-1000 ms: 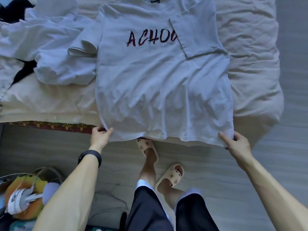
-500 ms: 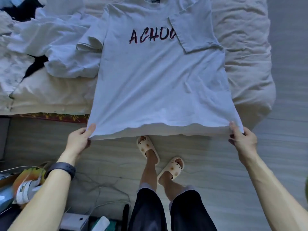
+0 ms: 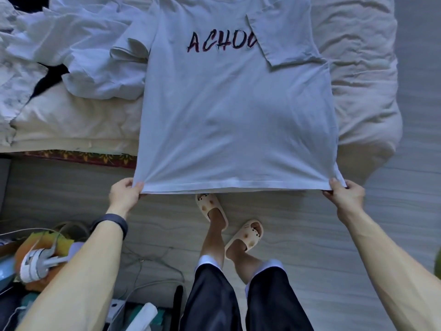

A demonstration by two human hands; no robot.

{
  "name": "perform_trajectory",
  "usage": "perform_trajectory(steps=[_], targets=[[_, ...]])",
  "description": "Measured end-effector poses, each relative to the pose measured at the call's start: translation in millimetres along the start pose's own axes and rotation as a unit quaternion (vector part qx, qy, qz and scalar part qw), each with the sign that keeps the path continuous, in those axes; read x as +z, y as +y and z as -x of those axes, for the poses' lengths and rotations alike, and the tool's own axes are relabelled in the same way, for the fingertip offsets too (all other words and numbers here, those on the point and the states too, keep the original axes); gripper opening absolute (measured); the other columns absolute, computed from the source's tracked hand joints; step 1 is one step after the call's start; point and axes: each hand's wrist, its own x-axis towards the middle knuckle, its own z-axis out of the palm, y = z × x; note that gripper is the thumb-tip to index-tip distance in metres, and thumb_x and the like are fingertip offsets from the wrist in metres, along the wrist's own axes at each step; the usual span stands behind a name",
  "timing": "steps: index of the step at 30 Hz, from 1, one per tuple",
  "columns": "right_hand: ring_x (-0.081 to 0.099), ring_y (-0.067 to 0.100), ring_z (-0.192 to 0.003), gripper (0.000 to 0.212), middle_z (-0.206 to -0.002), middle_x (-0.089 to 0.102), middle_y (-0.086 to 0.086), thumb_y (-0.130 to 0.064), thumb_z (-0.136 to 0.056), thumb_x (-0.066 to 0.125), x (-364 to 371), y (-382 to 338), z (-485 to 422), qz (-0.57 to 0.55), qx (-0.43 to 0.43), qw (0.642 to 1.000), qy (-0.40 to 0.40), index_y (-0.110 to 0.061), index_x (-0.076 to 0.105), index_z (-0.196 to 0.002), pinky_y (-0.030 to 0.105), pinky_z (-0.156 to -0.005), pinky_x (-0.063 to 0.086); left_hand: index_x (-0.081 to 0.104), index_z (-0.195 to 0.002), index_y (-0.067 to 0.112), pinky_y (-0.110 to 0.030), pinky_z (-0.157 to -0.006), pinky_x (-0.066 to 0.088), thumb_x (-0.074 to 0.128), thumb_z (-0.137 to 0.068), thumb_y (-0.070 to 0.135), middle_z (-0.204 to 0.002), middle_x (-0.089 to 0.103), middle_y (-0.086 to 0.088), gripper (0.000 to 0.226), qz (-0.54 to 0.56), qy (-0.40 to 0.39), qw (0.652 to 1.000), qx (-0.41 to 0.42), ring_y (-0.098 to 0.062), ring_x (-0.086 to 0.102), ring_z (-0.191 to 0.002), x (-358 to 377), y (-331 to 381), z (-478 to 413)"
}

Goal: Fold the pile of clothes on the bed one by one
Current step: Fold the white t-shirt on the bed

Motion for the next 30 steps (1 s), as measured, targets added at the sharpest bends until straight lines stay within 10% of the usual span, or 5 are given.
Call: perform_trajectory(steps=[8, 13, 19, 30], targets=[[0.062, 0.014, -0.07, 0.026, -0.087, 0.059, 0.006, -0.022, -0.093, 0.075, 14, 5, 7, -0.15, 0.089, 0.98, 0.095, -0.013, 0.054, -0.08, 0.021, -0.053, 0.057, 0.062, -0.113, 0.015, -0.043, -0.091, 0.055, 0.063, -0.098, 0.023, -0.114, 0.066, -0.007, 0.018, 0.209, 0.107, 0.967, -0.101, -0.028, 0.065, -0.101, 35, 4, 12], [0.062, 0.013, -0.074, 0.021, -0.089, 0.061, 0.003, -0.021, -0.095, 0.072, 25, 9, 14, -0.178, 0.097, 0.977, 0.061, -0.017, 0.054, -0.085, 0.026, -0.065, 0.056, 0.062, -0.118, 0.011, -0.028, -0.068, 0.052, 0.062, -0.099, 0.032, -0.092, 0.07, -0.001, 0.029, 0.281, 0.01, 0.945, -0.166, -0.012, 0.066, -0.079, 58, 0, 12], [0.067, 0.011, -0.087, 0.011, -0.1, 0.069, -0.002, -0.021, -0.093, 0.072, 35, 15, 12, -0.201, 0.108, 0.973, -0.026, -0.022, 0.062, -0.098, 0.027, -0.075, 0.052, 0.046, -0.144, 0.01, -0.039, -0.089, 0.048, 0.073, -0.09, 0.033, -0.131, 0.06, -0.006, 0.065, 0.262, -0.085, 0.945, -0.175, -0.021, 0.058, -0.113, 78, -5, -7], [0.066, 0.01, -0.081, 0.016, -0.093, 0.065, -0.002, -0.005, -0.099, 0.062, 21, 14, 14, -0.177, 0.05, 0.983, 0.01, -0.019, 0.062, -0.091, 0.028, -0.071, 0.059, 0.063, -0.109, 0.01, -0.036, -0.092, 0.053, 0.063, -0.097, 0.006, -0.109, 0.068, -0.01, 0.012, 0.405, 0.018, 0.902, -0.149, -0.018, 0.067, -0.087, 71, -3, 9]])
